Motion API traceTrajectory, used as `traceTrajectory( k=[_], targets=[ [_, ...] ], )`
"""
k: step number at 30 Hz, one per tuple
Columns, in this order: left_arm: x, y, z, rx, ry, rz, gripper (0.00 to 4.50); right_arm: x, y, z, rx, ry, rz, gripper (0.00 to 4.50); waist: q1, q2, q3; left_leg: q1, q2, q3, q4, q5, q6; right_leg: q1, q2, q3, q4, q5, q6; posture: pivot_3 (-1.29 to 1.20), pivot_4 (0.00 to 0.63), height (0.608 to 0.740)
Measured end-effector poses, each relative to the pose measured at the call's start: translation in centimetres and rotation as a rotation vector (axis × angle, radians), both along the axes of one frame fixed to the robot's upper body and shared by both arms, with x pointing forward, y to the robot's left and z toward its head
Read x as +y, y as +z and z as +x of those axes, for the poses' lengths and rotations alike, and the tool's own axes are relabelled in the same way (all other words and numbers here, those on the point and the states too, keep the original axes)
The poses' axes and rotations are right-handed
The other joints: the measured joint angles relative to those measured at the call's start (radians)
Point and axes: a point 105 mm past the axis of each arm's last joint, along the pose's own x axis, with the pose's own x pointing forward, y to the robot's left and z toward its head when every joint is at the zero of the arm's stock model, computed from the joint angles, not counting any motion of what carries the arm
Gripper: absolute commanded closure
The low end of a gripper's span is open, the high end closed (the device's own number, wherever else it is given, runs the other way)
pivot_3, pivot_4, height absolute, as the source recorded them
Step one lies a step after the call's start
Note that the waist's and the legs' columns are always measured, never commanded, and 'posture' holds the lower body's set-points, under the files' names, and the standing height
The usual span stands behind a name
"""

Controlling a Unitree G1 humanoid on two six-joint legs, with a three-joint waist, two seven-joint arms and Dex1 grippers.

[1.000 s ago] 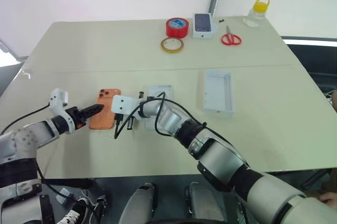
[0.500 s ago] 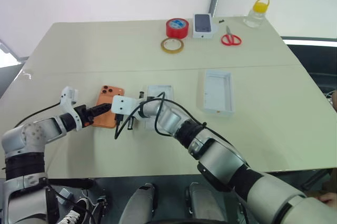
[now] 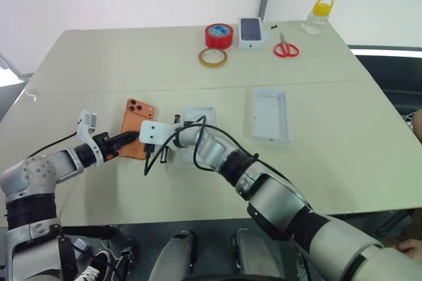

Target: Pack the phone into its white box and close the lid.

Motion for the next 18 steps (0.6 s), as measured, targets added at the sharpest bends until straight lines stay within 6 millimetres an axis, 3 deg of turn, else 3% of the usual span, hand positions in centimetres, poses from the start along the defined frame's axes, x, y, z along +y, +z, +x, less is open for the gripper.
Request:
traceTrajectory(
  k=[2,7,11,15,18],
  targets=[
    [0.0,0.0,0.0,0.004,0.01,-0.021,4.46,0.0,0.0,0.0,-0.004,0.002,-0.001,4.5,0.0,0.0,0.0,0.0,0.0,0.0,0.0,0.0,0.0,0.0,0.0,0.0,0.0,0.0,0.0,0.0,0.15,0.74],
    [0.1,0.0,-0.1,0.005,0.045,-0.065,4.49,0.0,0.2,0.0,-0.007,0.002,0.023,4.5,0.001,0.0,0.0,0.0,0.0,0.0,0.0,0.0,0.0,0.0,0.0,0.0,0.0,0.0,0.0,0.0,0.15,0.74],
    [0.3,-0.1,-0.3,0.013,0.078,-0.113,4.49,-0.3,0.6,-0.5,0.077,-0.001,0.156,4.5,0.001,-0.001,0.0,-0.002,0.0,0.0,0.001,0.0,0.0,-0.001,0.0,0.0,0.0,0.0,0.0,0.0,0.15,0.74],
    [-0.6,-0.7,-1.1,0.042,0.073,-0.226,4.5,-0.3,5.5,-2.2,0.233,0.113,0.411,3.18,0.0,-0.001,0.001,-0.004,0.001,0.0,0.001,0.0,0.0,-0.002,0.0,0.0,0.0,0.0,0.0,0.0,0.15,0.74],
    [-1.0,-0.6,-1.4,0.041,0.082,-0.301,4.5,-2.6,7.2,-2.6,0.207,0.155,0.46,1.53,0.003,-0.002,0.0,-0.004,0.001,0.0,0.001,-0.001,0.002,-0.003,0.0,-0.001,-0.001,0.0,0.0,0.0,0.15,0.74]
  ],
)
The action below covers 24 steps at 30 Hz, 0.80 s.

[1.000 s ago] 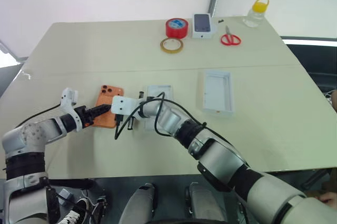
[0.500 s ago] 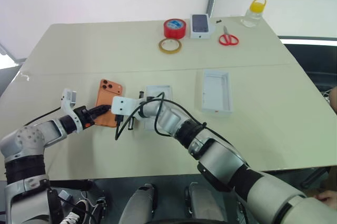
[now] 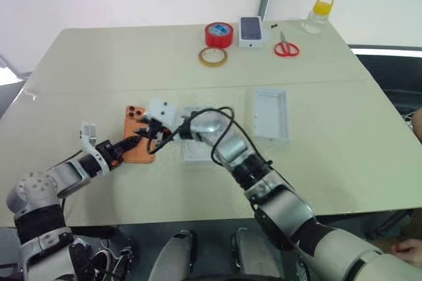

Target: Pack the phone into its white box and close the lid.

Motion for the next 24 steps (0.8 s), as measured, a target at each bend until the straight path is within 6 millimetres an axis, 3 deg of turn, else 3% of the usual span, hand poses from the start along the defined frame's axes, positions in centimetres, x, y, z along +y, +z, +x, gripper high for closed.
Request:
traceTrajectory(
  k=[2,5,11,16,17,18,24],
  targets=[
    [0.2,0.8,-0.2,-0.027,0.017,-0.037,4.5,-2.1,-0.9,-0.4,-0.025,0.016,-0.039,0.52,0.002,0.0,0.0,0.0,0.0,0.0,0.0,0.0,0.0,0.0,0.0,0.0,-0.001,0.0,0.0,0.0,0.15,0.74],
    [0.2,1.7,-0.3,-0.058,0.041,-0.049,4.5,-5.5,-3.1,-1.1,-0.013,0.041,-0.126,0.52,0.001,-0.001,0.0,-0.001,0.0,0.0,0.0,0.0,0.0,0.002,-0.001,0.0,-0.001,0.0,0.0,0.0,0.15,0.74],
    [-0.1,1.3,0.0,-0.052,0.089,-0.062,4.5,-11.4,-7.0,-2.7,-0.061,0.097,-0.357,0.52,0.0,-0.002,0.001,-0.002,0.0,0.001,0.0,0.0,0.0,0.002,0.0,0.0,0.0,0.0,0.0,0.0,0.15,0.74],
    [-0.7,2.0,0.1,-0.089,0.087,-0.065,4.5,-11.8,-7.3,-3.2,-0.063,0.116,-0.358,0.52,0.002,-0.002,0.001,-0.002,0.001,0.002,0.001,0.0,0.0,0.003,0.0,0.001,-0.001,0.0,0.0,0.0,0.15,0.74],
    [-0.8,2.1,0.1,-0.092,0.085,-0.061,4.5,-11.8,-7.3,-3.4,-0.062,0.119,-0.352,1.0,0.004,-0.002,0.001,-0.002,0.001,0.002,0.001,0.0,0.0,0.003,0.0,0.0,-0.001,0.0,0.0,0.0,0.15,0.74],
    [-0.9,2.1,0.1,-0.094,0.082,-0.056,4.5,-11.8,-7.4,-3.6,-0.057,0.121,-0.346,1.21,0.005,-0.003,0.001,-0.002,0.001,0.002,0.001,0.0,0.0,0.004,0.0,0.0,-0.002,0.0,0.0,0.0,0.15,0.74],
    [-1.2,2.4,0.1,-0.105,0.073,-0.063,4.5,-12.0,-6.9,-3.2,-0.053,0.074,-0.305,1.21,0.005,-0.003,0.001,-0.002,0.001,0.002,0.001,0.001,-0.001,0.004,0.0,0.0,-0.002,0.0,0.0,0.0,0.15,0.74]
  ],
)
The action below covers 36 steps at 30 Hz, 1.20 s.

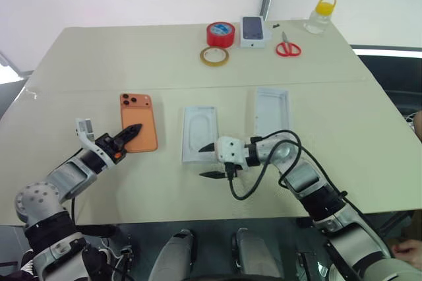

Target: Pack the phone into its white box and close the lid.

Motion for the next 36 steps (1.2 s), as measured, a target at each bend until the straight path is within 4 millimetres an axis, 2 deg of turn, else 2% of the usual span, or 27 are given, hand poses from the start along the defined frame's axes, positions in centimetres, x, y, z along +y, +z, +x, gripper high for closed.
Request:
traceTrajectory(
  k=[3,6,9,17,20,27,36],
  targets=[
    [-0.1,-0.1,0.0,0.003,-0.006,0.005,4.5,0.0,-0.2,0.0,-0.015,0.002,-0.014,1.21,-0.001,0.0,0.0,0.0,0.0,0.0,0.0,0.0,0.0,0.0,0.0,0.0,0.0,0.0,0.0,0.0,0.15,0.74],
    [-0.2,0.0,0.1,0.001,-0.007,0.015,4.5,0.1,-0.3,-0.1,-0.012,0.001,-0.016,2.15,0.0,0.0,0.0,0.0,0.0,0.0,0.0,0.0,0.0,0.0,0.0,0.0,0.0,0.0,0.0,0.0,0.15,0.74],
    [-0.4,-0.1,0.1,0.0,-0.016,0.011,4.5,0.3,-0.3,-0.1,-0.004,0.0,-0.009,3.61,0.0,0.0,0.0,0.0,0.0,0.0,0.0,0.0,0.0,0.0,0.0,0.0,0.0,0.0,0.0,0.0,0.15,0.74],
    [-0.5,-0.2,-0.1,0.003,-0.02,0.001,4.5,0.3,-0.4,0.0,-0.005,-0.009,-0.016,3.61,0.0,0.0,0.0,0.0,0.0,0.0,0.0,0.0,0.0,0.0,0.0,0.0,0.0,0.0,0.0,0.0,0.15,0.74],
    [-0.6,-0.3,-0.1,0.006,-0.026,0.009,4.5,0.5,-0.6,-0.2,0.004,-0.001,-0.023,4.47,-0.001,0.0,0.0,0.0,0.0,0.0,0.0,0.0,0.0,0.0,0.0,0.0,0.0,0.0,0.0,0.0,0.15,0.74],
    [-1.6,0.2,0.1,-0.009,-0.045,0.024,4.5,1.0,-0.5,-0.8,0.019,0.009,-0.026,4.47,-0.001,0.0,0.0,0.0,0.0,0.0,0.0,0.0,0.0,0.0,0.0,0.0,0.0,0.0,0.0,0.0,0.15,0.74],
    [-4.7,2.1,1.0,-0.078,-0.088,-0.009,4.5,3.0,-0.6,-0.7,0.053,-0.095,-0.007,4.47,-0.001,0.0,0.0,0.0,0.0,0.0,0.0,0.001,-0.002,0.0,0.0,0.0,0.0,0.0,0.0,0.0,0.15,0.74]
  ],
)
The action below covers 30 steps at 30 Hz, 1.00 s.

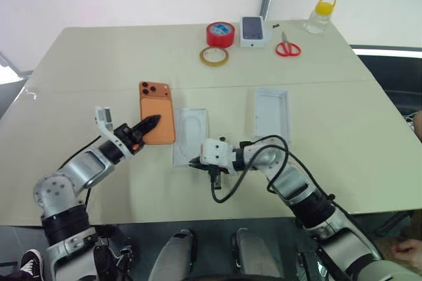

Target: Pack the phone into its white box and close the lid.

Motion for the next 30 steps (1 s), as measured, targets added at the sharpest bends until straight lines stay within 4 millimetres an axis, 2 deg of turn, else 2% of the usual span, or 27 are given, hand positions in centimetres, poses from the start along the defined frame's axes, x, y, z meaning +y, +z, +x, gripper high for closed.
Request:
traceTrajectory(
  k=[3,8,10,13,17,21,25,30],
  targets=[
    [-1.4,-0.5,0.1,0.012,-0.026,-0.009,4.5,0.3,0.0,0.2,0.027,-0.029,0.004,3.48,0.001,0.0,0.0,0.0,0.0,0.0,0.0,0.0,0.0,0.0,0.0,0.0,0.0,0.0,0.0,0.0,0.15,0.74],
    [-2.6,-1.1,-0.4,0.027,-0.064,0.01,4.5,-0.6,0.1,0.0,0.029,-0.016,-0.023,1.02,0.001,0.0,0.0,0.0,0.0,0.0,0.0,0.0,0.001,0.0,0.0,0.0,0.0,0.0,0.0,0.0,0.15,0.74],
    [-2.7,-1.6,-0.6,0.043,-0.077,0.046,4.5,-1.6,0.3,-0.1,0.011,0.006,-0.046,1.02,0.002,0.0,0.0,0.0,0.0,0.0,0.0,-0.001,0.002,0.0,0.0,0.0,0.0,0.0,0.0,0.0,0.15,0.74],
    [-2.8,-2.4,-0.7,0.061,-0.087,0.088,4.5,-3.5,1.6,0.6,0.026,-0.023,-0.005,1.02,0.005,0.0,0.0,0.0,0.0,0.0,0.0,-0.002,0.004,0.001,0.0,0.0,-0.001,0.0,0.0,0.0,0.15,0.74],
    [-3.4,-2.4,-0.5,0.048,-0.105,0.096,4.5,-6.0,3.5,3.0,-0.02,-0.128,0.023,1.02,0.005,0.0,0.0,0.0,0.0,0.0,0.0,-0.002,0.004,0.001,0.0,0.0,-0.001,0.0,0.0,0.0,0.15,0.74],
    [-4.1,-2.7,-0.4,0.048,-0.122,0.101,4.5,-8.3,3.5,5.2,-0.051,-0.24,0.01,1.02,0.007,0.0,0.0,0.0,0.0,0.001,0.0,-0.001,0.002,0.0,0.0,0.0,-0.001,0.0,0.0,0.0,0.15,0.74],
    [-4.7,-2.9,-0.4,0.054,-0.129,0.078,4.5,-9.3,3.5,7.2,-0.096,-0.338,0.011,1.02,0.004,0.0,0.0,0.0,0.0,0.001,0.0,0.0,0.001,0.0,0.0,0.0,-0.001,0.0,0.0,0.0,0.15,0.74],
    [-5.5,-4.5,-1.3,0.121,-0.074,0.022,4.5,-9.9,3.4,8.1,-0.13,-0.358,0.014,1.02,0.005,0.0,0.0,-0.001,0.0,0.002,0.0,0.0,0.0,0.001,-0.001,0.001,-0.002,0.0,0.0,0.0,0.15,0.74]
  ],
)
